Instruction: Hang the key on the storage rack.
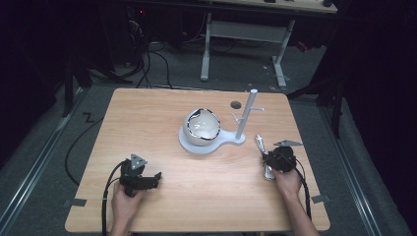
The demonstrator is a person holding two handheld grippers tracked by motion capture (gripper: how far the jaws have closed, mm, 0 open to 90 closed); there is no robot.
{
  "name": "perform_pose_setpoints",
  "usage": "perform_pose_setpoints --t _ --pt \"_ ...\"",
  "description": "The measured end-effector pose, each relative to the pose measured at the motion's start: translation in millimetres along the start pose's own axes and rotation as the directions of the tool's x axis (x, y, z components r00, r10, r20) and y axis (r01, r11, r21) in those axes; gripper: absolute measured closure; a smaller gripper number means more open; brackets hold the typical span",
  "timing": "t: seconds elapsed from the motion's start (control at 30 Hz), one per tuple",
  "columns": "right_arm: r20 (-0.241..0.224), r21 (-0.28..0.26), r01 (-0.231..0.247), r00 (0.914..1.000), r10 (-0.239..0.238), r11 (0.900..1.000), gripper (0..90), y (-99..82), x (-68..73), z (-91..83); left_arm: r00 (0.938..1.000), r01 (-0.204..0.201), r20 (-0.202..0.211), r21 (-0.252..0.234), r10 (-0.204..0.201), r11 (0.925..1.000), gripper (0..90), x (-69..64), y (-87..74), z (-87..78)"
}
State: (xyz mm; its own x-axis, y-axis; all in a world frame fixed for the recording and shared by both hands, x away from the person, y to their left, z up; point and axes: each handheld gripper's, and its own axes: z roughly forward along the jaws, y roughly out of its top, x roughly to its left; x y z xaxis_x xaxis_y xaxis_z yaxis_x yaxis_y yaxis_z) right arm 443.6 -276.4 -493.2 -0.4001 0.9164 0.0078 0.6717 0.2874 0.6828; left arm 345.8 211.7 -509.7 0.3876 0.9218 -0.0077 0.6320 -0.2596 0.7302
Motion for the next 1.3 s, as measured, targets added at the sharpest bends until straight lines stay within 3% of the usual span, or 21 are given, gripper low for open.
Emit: perform_pose_setpoints --t 0.07,0.13,0.27,0.3,0.57,0.87,1.3 --pt "0.008 0.015 0.012 0.9999 -0.012 0.9998 73.9 2.9 1.2 1.0 1.0 0.001 0.0 0.0 -0.001 1.0 11.5 0.0 0.0 0.0" --pt "0.019 0.025 0.04 0.999 -0.04 0.9989 74.3 4.3 3.1 1.4 1.0 0.0 0.001 -0.001 0.0 1.0 11.5 0.0 0.0 0.0" --pt "0.021 0.028 0.054 0.9983 -0.054 0.9981 74.9 4.5 3.6 0.9 1.0 0.0 0.001 0.0 0.0 1.0 11.6 0.0 0.0 -0.1" --pt "0.01 0.015 0.056 0.9984 -0.056 0.9983 83.9 3.8 2.8 -0.6 1.0 0.001 0.0 -0.001 -0.001 1.0 11.7 -0.1 -0.1 -0.1" --pt "-0.002 -0.009 0.065 0.9979 -0.065 0.9978 84.0 1.4 2.4 -1.6 1.0 0.001 0.0 -0.001 -0.001 1.0 12.0 0.0 -0.1 -0.1" --pt "-0.037 -0.093 0.032 0.9987 -0.036 0.9952 84.3 1.1 -2.3 -16.0 1.0 0.004 -0.003 -0.004 -0.004 1.0 12.5 -0.2 -0.1 -0.1" --pt "-0.054 -0.227 0.042 0.997 -0.056 0.973 84.4 9.7 -3.0 -51.7 1.0 0.004 -0.004 -0.005 -0.004 1.0 12.9 -0.3 -0.3 -0.3"
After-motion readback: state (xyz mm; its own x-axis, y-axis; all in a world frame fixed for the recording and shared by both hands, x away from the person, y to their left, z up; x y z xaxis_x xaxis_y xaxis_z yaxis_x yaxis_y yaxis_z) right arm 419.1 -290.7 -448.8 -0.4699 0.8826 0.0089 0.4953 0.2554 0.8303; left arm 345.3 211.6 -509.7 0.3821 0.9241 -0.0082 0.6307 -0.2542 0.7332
